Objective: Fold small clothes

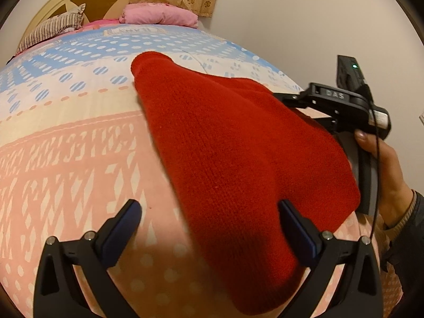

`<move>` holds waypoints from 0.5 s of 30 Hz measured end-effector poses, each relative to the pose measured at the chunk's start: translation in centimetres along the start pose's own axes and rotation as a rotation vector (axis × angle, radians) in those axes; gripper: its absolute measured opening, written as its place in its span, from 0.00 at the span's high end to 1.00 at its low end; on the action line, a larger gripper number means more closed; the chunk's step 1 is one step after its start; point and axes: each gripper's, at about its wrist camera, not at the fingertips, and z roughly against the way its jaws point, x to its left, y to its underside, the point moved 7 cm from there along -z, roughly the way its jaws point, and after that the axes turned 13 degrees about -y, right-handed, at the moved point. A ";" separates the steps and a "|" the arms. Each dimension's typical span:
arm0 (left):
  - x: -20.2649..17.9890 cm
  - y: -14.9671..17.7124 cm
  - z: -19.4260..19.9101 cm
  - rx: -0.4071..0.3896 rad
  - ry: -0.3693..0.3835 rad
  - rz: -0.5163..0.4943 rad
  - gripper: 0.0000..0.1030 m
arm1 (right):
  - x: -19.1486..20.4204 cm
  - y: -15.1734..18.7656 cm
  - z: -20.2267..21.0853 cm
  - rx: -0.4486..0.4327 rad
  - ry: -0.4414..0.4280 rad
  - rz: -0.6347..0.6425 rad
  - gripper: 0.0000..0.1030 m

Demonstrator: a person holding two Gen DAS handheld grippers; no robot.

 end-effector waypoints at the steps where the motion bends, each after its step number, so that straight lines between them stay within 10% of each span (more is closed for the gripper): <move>1: 0.0 0.0 0.0 0.000 0.001 0.000 0.00 | -0.1 -0.2 -0.2 0.000 -0.003 0.000 0.34; 6: 0.0 0.0 0.1 -0.001 0.011 0.003 0.00 | 0.1 -0.7 -1.4 0.011 -0.037 0.007 0.35; 15: -0.4 -0.1 0.4 -0.006 0.088 0.016 0.14 | 0.5 0.3 -2.5 0.056 -0.161 -0.043 0.64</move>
